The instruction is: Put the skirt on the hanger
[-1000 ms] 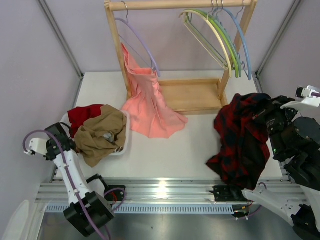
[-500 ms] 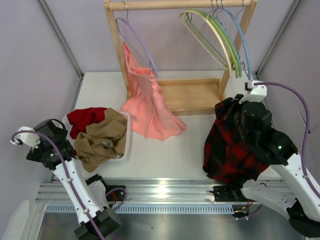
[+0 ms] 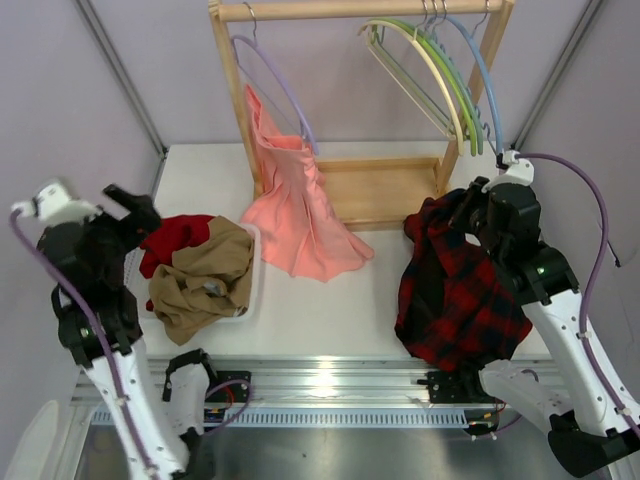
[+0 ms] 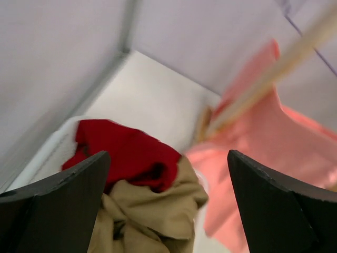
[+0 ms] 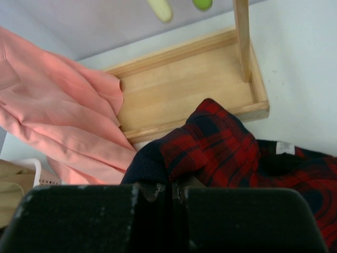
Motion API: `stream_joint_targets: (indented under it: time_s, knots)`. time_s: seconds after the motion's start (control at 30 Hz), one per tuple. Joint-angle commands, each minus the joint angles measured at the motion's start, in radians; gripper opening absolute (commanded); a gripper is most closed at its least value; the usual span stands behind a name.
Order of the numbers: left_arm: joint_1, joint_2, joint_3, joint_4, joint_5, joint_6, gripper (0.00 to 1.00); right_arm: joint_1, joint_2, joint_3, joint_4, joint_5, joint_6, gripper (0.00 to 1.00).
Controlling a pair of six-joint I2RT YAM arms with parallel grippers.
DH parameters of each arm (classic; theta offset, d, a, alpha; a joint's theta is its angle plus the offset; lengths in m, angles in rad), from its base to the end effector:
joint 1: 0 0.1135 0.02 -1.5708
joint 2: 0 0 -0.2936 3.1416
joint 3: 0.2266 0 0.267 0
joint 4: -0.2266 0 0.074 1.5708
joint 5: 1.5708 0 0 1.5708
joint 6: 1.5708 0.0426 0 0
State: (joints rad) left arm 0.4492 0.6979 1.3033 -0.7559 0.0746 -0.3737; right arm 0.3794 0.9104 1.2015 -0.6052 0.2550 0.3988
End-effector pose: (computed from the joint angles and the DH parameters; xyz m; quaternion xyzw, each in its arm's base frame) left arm 0.0825 0.0362 0.4821 -0.2808 0.7042 -0.0037 0.6521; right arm 0.1726 0.0572 0.4419 0.0825 0.8017 0.1260 0.5785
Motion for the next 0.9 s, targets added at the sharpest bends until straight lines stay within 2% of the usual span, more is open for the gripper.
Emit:
stream_joint_targets:
  time_s: [0.0,0.03,0.1,0.13,0.23,0.37,0.47,0.63,0.87]
  knots:
    - [-0.323,0.209,0.051,0.037,-0.023,0.143,0.99,-0.027,-0.024,-0.023,0.079,-0.097,0.044,0.00]
    - [-0.395,0.266,0.085,0.006,-0.136,0.157,1.00,-0.030,-0.027,-0.028,0.079,-0.097,0.046,0.00]
    - [-0.537,0.371,0.126,-0.002,-0.238,0.173,0.99,-0.033,-0.036,-0.040,0.082,-0.097,0.054,0.00]
    - [-0.549,0.459,0.142,0.001,-0.265,0.173,0.99,-0.034,-0.039,-0.045,0.082,-0.094,0.054,0.00]
    - [-0.550,0.595,0.143,0.064,-0.299,0.177,1.00,-0.031,-0.065,-0.071,0.099,-0.083,0.074,0.00]
    - [-0.549,0.785,0.212,0.084,-0.285,0.194,1.00,-0.031,-0.077,-0.089,0.111,-0.062,0.084,0.00]
    - [-0.531,0.883,0.189,0.112,-0.248,0.179,1.00,-0.031,-0.070,-0.088,0.114,-0.051,0.087,0.00]
    - [-0.504,0.919,0.045,0.161,-0.214,0.110,0.99,-0.033,-0.058,-0.088,0.140,-0.049,0.110,0.00]
    - [-0.465,0.798,-0.182,0.185,-0.217,0.055,0.99,-0.034,-0.028,-0.077,0.150,-0.053,0.101,0.00]
